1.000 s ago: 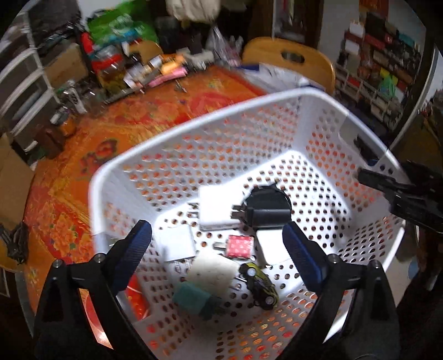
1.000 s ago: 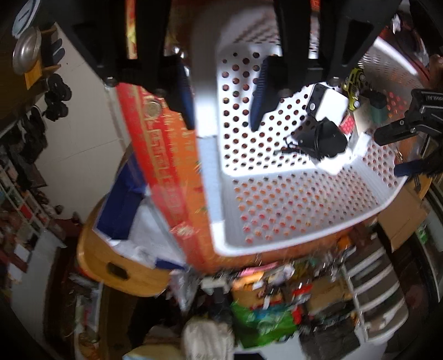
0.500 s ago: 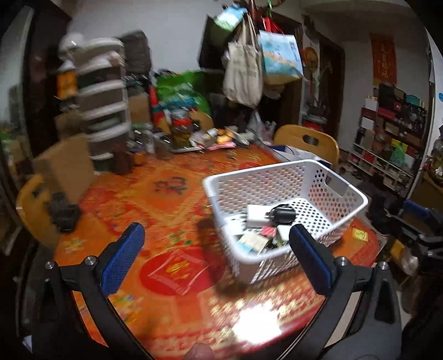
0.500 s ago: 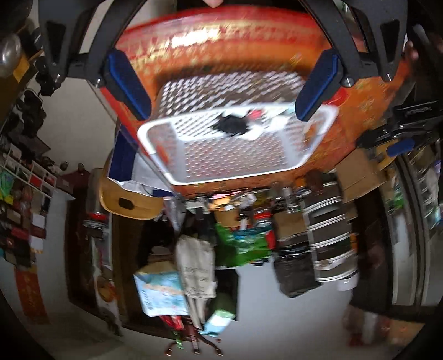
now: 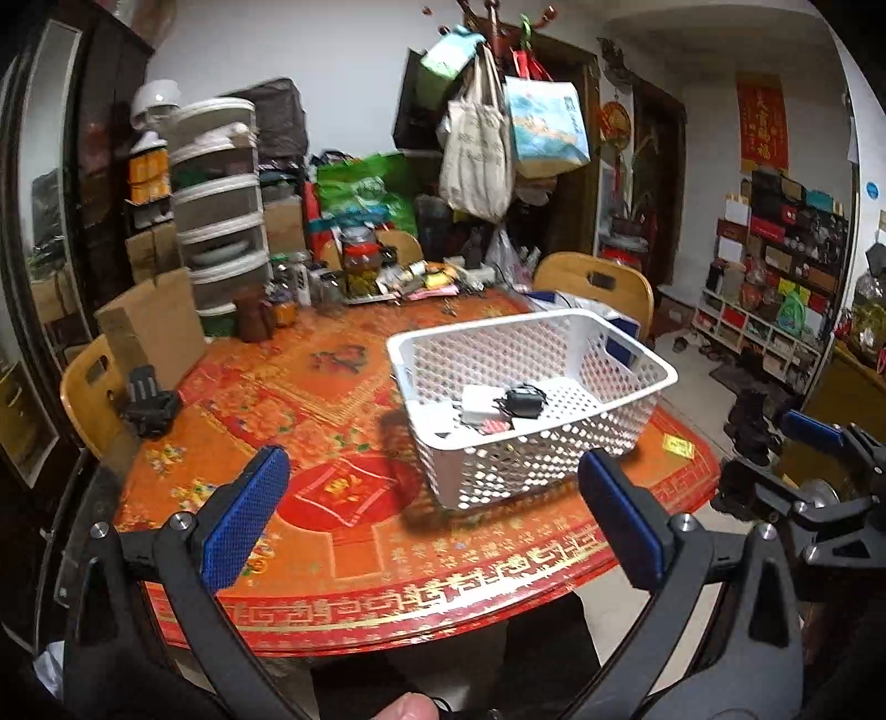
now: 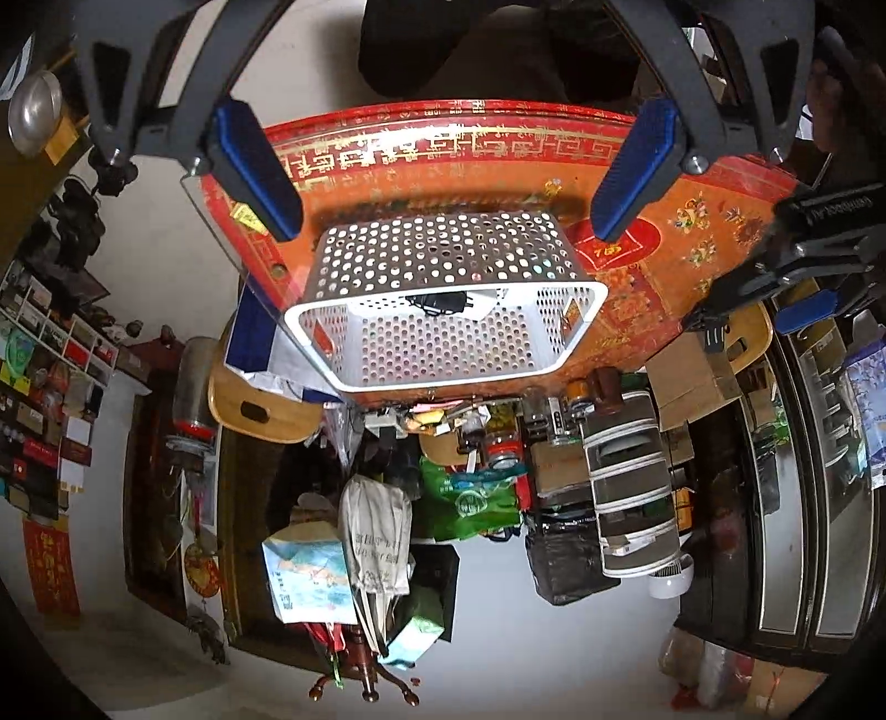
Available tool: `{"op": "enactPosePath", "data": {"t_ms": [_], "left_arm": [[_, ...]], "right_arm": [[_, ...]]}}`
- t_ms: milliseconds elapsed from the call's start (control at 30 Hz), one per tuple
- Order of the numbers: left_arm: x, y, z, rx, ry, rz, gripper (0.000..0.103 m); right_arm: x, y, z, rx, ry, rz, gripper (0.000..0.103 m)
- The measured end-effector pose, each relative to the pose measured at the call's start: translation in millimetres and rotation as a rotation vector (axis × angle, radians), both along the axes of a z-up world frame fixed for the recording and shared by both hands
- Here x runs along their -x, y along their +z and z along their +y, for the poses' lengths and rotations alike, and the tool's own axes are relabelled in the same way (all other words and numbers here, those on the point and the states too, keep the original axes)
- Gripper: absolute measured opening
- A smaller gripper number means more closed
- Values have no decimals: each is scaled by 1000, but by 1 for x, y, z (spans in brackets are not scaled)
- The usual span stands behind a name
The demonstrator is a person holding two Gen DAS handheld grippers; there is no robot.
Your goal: Organize rigid objects
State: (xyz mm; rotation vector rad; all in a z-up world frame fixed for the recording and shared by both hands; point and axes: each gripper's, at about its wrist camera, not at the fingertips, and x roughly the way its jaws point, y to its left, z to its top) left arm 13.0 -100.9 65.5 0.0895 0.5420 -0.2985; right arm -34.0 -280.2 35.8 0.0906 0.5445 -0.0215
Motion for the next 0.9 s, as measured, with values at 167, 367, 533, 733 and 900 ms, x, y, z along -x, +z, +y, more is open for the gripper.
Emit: {"op": "enactPosePath", "data": {"t_ms": [167,367,533,733,900], "left_arm": [[-12,-13,-15,-18,-8,39,103],[-17,-15,-14,-15,-5,38,103],[-19,-16,-13,-19,-4,44,103],[-20,-16,-12,-11,5,51,103],[-21,-17,-13,-12,6,53,103]], "right_arm": [[-9,-5,-6,-39,6,14,103],[-12,-7,-3,-34,19,22,103],[-13,-8,0,-33,28,26,103],[-13,-9,2,-31,30,27,103],[-13,-9,3,-33,30,31,103]]}}
